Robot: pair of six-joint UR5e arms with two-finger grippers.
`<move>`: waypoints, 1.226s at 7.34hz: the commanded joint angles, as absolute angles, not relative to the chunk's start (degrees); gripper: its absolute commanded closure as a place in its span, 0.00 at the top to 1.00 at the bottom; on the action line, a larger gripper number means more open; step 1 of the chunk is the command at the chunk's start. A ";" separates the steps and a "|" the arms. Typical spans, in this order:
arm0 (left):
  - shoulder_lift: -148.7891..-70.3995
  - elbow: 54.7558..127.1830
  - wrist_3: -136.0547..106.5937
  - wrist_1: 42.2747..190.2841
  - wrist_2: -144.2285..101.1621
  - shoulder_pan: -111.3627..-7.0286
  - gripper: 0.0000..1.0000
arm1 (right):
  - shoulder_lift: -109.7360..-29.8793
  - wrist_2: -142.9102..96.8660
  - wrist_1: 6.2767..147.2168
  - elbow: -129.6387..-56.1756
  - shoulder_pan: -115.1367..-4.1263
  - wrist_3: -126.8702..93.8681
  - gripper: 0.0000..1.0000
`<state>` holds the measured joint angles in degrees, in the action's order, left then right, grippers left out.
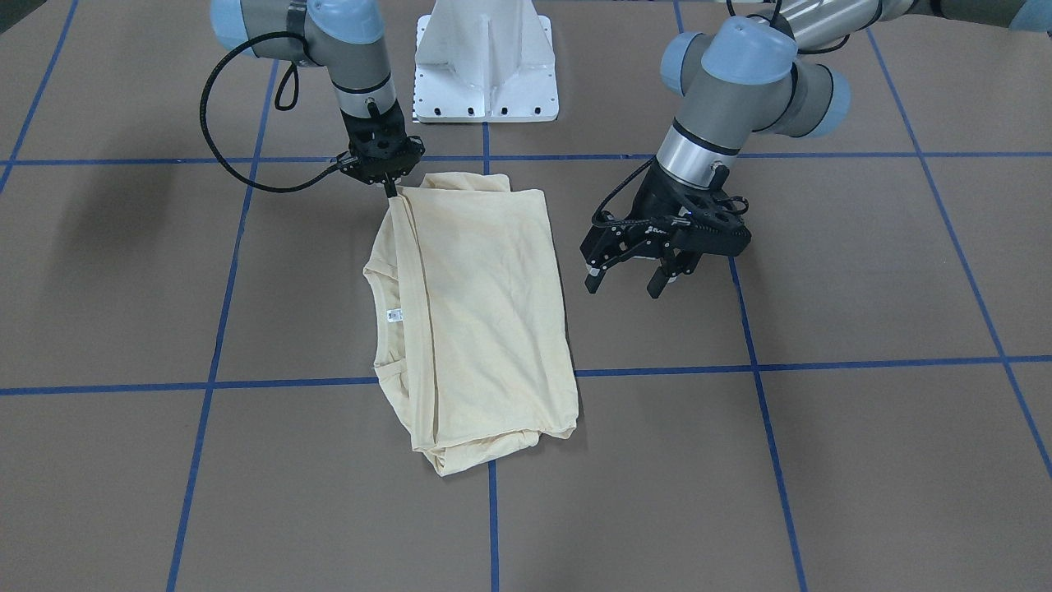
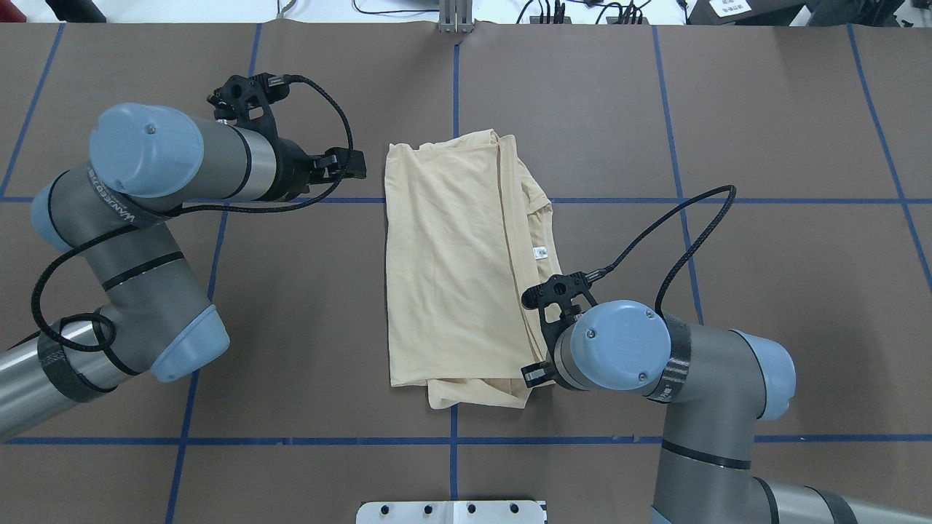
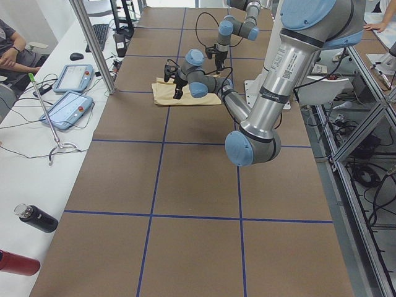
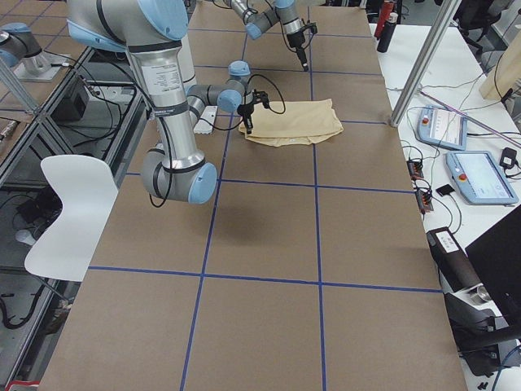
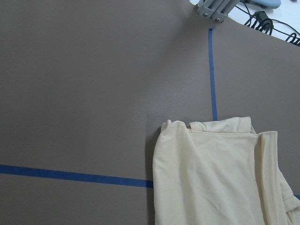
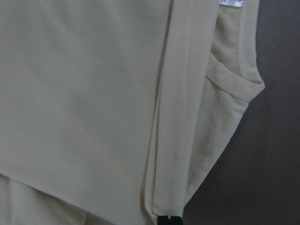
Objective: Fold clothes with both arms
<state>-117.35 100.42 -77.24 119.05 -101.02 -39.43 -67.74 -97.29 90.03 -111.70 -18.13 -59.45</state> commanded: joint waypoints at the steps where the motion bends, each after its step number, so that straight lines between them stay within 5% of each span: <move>1: -117.33 100.20 -77.17 119.09 -100.99 -39.37 1.00 | -68.03 -99.30 89.91 -111.71 -19.42 -59.68 0.34; 2: -117.33 100.20 -77.17 119.09 -100.99 -39.37 1.00 | -68.03 -99.58 89.91 -111.71 -19.60 -59.68 0.66; 4: -117.42 100.20 -77.17 119.09 -100.99 -39.37 1.00 | -68.99 -99.58 89.47 -111.71 -20.04 -59.68 0.98; 9: -117.60 100.20 -77.17 119.00 -101.16 -39.37 1.00 | -63.90 -96.86 89.30 -105.22 -19.95 -58.45 0.99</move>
<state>-117.53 100.19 -77.14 119.04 -101.09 -39.38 -65.59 -97.63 89.28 -107.67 -20.01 -58.68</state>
